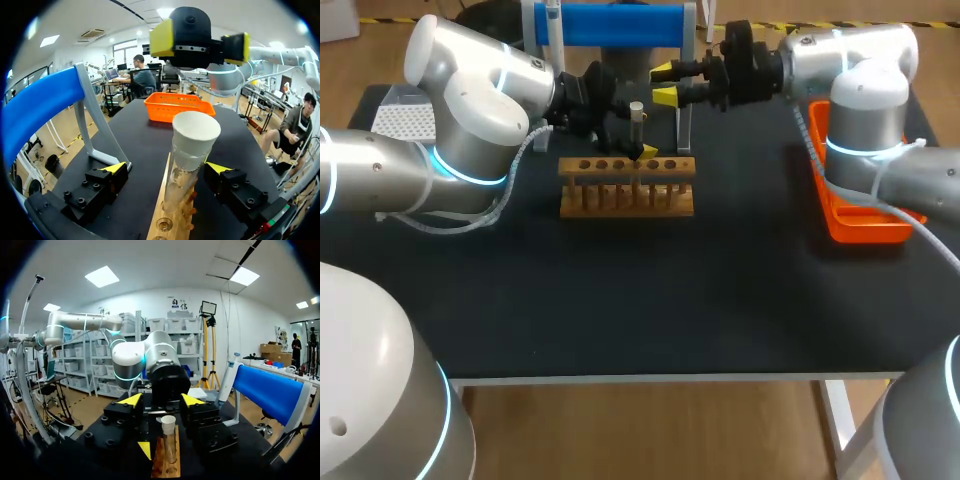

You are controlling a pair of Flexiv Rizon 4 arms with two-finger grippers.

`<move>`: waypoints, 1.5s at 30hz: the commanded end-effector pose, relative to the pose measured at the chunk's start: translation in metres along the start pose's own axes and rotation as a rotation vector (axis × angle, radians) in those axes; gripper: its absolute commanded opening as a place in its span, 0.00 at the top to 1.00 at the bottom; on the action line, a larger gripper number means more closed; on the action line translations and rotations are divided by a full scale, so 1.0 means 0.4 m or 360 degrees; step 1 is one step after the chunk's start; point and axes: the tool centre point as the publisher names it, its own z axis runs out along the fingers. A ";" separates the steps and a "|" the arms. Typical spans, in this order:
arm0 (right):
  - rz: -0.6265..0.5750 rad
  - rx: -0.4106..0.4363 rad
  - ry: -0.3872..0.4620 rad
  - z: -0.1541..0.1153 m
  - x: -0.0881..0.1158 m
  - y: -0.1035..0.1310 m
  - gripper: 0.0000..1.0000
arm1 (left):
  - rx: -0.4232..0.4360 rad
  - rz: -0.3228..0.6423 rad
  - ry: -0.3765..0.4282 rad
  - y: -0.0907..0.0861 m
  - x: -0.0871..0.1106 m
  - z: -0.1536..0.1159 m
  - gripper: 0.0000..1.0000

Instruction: Invert the test tube, pick up the pipette, mount the tip to pipette, aspirate from beaker and dispense into the tube, eject the tip, return the pipette, and cap with the stopper.

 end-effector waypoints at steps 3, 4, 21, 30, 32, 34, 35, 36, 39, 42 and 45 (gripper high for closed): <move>-0.0002 -0.0065 0.0042 0.014 -0.017 -0.011 1.00 | -0.0001 -0.0001 0.0006 0.000 -0.003 0.000 0.00; -0.0003 -0.0066 0.0043 0.016 -0.017 -0.012 1.00 | -0.0001 -0.0001 0.0006 0.000 -0.003 0.000 0.00; 0.0002 -0.0081 0.0079 0.057 -0.024 -0.040 1.00 | -0.0001 -0.0001 0.0006 0.000 -0.003 0.000 0.00; 0.0016 -0.0079 0.0096 0.065 -0.013 -0.050 1.00 | -0.0001 -0.0001 0.0006 0.000 -0.003 0.000 0.00; 0.0015 -0.0076 0.0101 0.067 -0.009 -0.050 1.00 | -0.0001 -0.0001 0.0006 0.000 -0.003 0.000 0.00; 0.0014 -0.0073 0.0104 0.069 -0.007 -0.050 1.00 | -0.0001 -0.0001 0.0006 0.000 -0.003 0.000 0.00; 0.0012 -0.0070 0.0105 0.070 -0.006 -0.051 1.00 | -0.0001 -0.0001 0.0006 0.000 -0.003 0.000 0.00; 0.0011 -0.0068 0.0105 0.071 -0.006 -0.051 1.00 | -0.0001 -0.0001 0.0006 0.000 -0.003 0.000 0.00; 0.0010 -0.0063 0.0104 0.073 -0.006 -0.051 1.00 | -0.0001 -0.0001 0.0006 0.000 -0.003 0.000 0.00; 0.0011 -0.0059 0.0102 0.076 -0.006 -0.051 1.00 | -0.0001 -0.0001 0.0006 0.000 -0.003 0.000 0.00; 0.0013 -0.0058 0.0102 0.078 -0.007 -0.054 1.00 | -0.0001 -0.0001 0.0006 0.000 -0.003 0.000 0.00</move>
